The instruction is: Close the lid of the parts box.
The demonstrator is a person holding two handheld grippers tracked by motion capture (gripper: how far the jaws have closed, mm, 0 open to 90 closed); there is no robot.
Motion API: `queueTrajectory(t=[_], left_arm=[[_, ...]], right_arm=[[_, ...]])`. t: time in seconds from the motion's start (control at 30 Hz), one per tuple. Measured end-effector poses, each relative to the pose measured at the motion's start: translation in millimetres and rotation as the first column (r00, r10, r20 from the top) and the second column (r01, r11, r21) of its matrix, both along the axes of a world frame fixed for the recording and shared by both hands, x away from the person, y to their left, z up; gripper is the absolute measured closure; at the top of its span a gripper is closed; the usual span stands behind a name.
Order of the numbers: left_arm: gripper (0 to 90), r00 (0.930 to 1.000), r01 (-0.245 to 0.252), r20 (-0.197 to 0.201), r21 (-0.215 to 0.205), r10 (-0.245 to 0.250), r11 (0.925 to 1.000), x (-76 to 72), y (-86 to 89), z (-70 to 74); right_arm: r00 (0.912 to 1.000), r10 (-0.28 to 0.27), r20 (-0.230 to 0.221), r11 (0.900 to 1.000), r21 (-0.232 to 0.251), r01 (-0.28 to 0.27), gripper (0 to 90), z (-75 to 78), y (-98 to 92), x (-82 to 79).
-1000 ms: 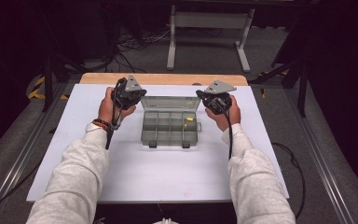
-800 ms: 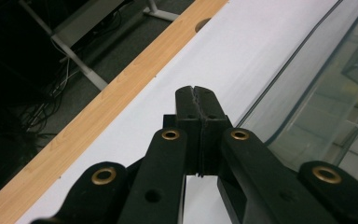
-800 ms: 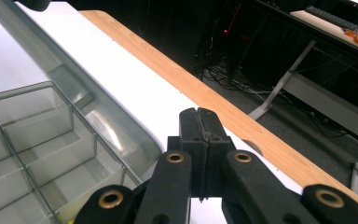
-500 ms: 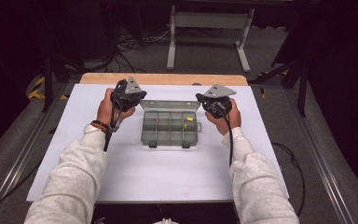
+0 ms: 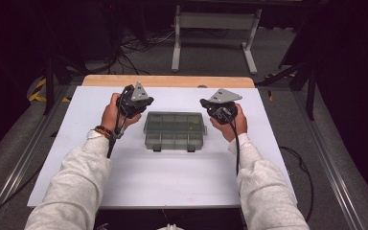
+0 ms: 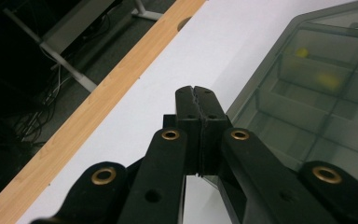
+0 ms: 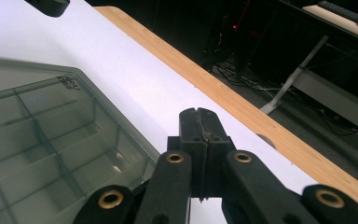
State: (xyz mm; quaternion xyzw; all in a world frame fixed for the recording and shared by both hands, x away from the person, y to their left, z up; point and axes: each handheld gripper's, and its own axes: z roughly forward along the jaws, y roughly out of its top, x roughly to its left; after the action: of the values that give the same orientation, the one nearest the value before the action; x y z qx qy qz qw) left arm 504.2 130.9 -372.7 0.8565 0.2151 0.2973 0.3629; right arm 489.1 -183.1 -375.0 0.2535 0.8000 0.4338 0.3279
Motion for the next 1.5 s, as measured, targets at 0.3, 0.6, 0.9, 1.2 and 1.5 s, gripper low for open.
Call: queueTrajectory(t=[0.3, 0.6, 0.9, 1.2, 1.5], left_arm=[[89.8, 0.9991, 0.041, 0.014, 0.005, -0.041, 0.9992, -15.2, -0.8, -1.2], [89.8, 0.9951, 0.095, 0.028, 0.028, -0.095, 0.9951, -37.5, -2.5, -8.1], [89.8, 0.9906, 0.136, 0.015, 0.008, -0.136, 0.9907, -58.2, -2.1, -21.1], [89.8, 0.9870, 0.160, 0.009, -0.001, -0.160, 0.9871, -73.2, -2.3, -32.1], [89.8, 0.9850, 0.172, -0.003, -0.010, -0.173, 0.9850, -84.5, -4.6, -44.8]], right_arm=[[0.9994, 0.026, -0.021, 1.000, 0.001, -0.026, 90.0, 2.2, 0.1, -12.6], [0.9948, 0.071, -0.073, 0.997, -0.017, -0.073, 90.0, -5.7, 5.7, -31.7], [0.9888, 0.110, -0.100, 0.993, -0.039, -0.115, 90.0, -18.0, 14.5, -49.5], [0.9834, 0.145, -0.109, 0.986, -0.066, -0.152, 90.0, -27.0, 24.0, -64.9], [0.9817, 0.140, -0.129, 0.988, -0.053, -0.148, 90.0, -39.5, 24.3, -71.2]])
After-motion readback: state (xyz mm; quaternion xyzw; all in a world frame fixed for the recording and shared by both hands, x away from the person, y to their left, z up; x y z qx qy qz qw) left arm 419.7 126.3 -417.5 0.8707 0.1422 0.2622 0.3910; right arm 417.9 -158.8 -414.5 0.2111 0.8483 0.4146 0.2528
